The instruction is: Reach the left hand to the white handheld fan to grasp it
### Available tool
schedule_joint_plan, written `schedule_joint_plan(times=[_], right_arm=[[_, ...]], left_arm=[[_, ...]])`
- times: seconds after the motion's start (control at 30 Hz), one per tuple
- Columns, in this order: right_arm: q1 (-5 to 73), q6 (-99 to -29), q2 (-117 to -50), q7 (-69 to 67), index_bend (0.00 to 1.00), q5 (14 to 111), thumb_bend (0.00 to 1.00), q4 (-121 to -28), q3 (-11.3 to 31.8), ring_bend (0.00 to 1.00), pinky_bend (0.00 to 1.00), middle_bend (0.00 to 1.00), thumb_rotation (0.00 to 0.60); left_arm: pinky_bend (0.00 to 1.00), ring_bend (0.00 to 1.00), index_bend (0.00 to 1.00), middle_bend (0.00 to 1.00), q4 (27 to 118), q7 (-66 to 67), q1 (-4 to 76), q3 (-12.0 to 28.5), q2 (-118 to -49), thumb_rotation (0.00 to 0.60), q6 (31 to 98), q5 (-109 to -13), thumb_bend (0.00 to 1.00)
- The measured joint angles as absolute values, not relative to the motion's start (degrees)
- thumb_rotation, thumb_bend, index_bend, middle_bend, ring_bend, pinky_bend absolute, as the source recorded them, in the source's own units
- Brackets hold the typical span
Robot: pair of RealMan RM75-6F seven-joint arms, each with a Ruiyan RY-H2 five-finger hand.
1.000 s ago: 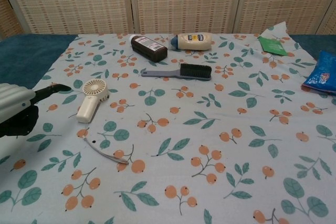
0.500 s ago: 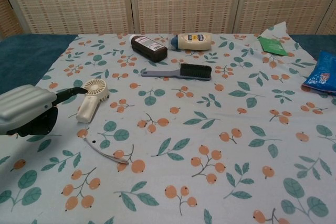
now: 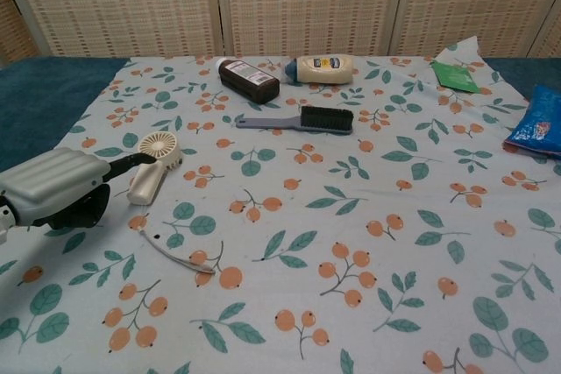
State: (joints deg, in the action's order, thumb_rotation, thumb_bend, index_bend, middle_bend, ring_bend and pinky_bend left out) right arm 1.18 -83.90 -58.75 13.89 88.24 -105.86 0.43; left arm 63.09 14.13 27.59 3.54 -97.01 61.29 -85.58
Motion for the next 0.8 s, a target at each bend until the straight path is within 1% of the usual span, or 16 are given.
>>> schedule_joint_plan(times=[0.33,0.8], right_arm=[[1.18,-84.06,-58.67,13.99,0.00,88.15,0.21,-105.95,0.36,0.00,0.00,0.00,0.600],[1.20,-84.24,-58.61,14.04,0.00,88.14,0.21,-106.05,0.28,0.00,0.00,0.00,0.600]], left_arm=[[1.00,0.83,0.00,0.96,62.25,14.21,27.96,2.70,-96.99,0.600,60.84,-84.64,1.00],[1.00,0.83,0.00,0.97,62.94,14.23,28.24,2.34,-96.35,0.600,62.43,-84.75,1.00]])
